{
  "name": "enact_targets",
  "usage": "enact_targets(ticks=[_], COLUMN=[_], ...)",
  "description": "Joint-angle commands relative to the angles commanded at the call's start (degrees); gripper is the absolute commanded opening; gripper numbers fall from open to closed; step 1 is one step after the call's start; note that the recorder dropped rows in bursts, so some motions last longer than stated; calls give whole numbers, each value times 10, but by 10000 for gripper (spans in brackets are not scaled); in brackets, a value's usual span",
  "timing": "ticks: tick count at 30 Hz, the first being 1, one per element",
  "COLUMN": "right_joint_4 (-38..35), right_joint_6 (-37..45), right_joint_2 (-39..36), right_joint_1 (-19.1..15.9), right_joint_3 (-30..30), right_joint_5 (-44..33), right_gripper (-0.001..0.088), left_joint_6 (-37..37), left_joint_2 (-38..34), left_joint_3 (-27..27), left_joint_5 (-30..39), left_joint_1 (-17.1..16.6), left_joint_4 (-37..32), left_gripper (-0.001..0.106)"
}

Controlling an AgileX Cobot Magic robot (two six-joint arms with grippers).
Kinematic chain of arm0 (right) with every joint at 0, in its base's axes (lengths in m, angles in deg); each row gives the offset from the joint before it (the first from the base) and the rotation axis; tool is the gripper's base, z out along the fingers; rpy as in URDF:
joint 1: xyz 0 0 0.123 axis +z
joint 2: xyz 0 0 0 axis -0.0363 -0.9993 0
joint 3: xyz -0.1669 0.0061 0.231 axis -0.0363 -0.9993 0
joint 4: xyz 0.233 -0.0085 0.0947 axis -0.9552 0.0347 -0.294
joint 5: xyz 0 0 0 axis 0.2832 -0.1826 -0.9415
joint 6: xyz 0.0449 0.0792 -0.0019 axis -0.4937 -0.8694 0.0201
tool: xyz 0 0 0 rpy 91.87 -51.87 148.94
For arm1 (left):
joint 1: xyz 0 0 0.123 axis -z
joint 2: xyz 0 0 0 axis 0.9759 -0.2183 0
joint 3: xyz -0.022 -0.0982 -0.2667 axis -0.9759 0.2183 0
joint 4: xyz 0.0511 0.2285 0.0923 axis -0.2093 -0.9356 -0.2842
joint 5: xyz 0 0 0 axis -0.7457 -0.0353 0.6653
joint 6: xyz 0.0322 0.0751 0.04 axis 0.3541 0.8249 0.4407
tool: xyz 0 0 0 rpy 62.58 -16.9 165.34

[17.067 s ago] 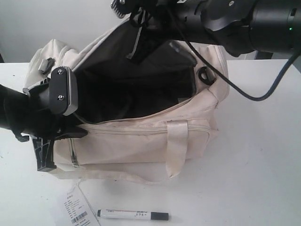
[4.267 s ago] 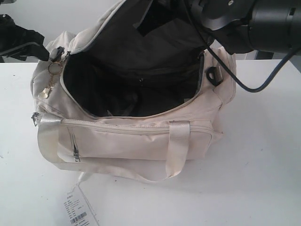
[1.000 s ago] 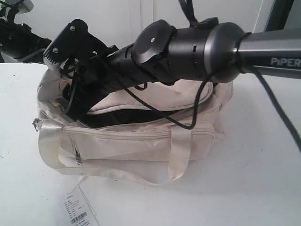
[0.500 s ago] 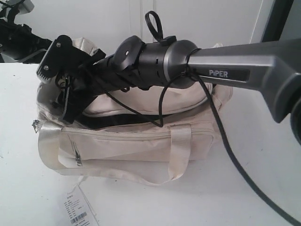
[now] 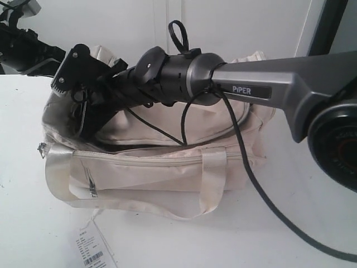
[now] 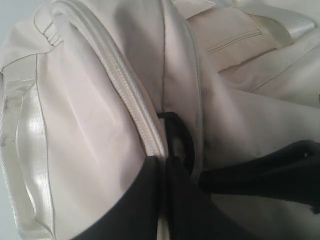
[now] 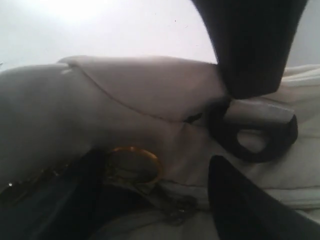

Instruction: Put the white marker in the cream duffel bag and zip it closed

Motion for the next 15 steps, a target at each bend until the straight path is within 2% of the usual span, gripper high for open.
enact_targets(ticks=[2, 4, 6, 7, 15], right_joint_4=[0, 0, 0, 0, -1], right_joint_6=[0, 0, 0, 0, -6], right_joint_2=[-1, -1, -1, 0, 16], right_joint_1=[0, 0, 0, 0, 0], right_joint_3=[3, 6, 10, 13, 14], right_joint_5=[-2, -5, -14, -20, -57], right_gripper=[412, 254, 54, 0, 0], left_joint_6=[0, 2, 5, 5, 6], left_joint_2=[0, 0, 0, 0, 0], left_joint_3=[0, 0, 0, 0, 0], left_joint_5=[0, 0, 0, 0, -2], left_joint_1=[0, 0, 0, 0, 0], left_joint_4=[0, 0, 0, 0, 1], left_gripper=[0, 0, 0, 0, 0])
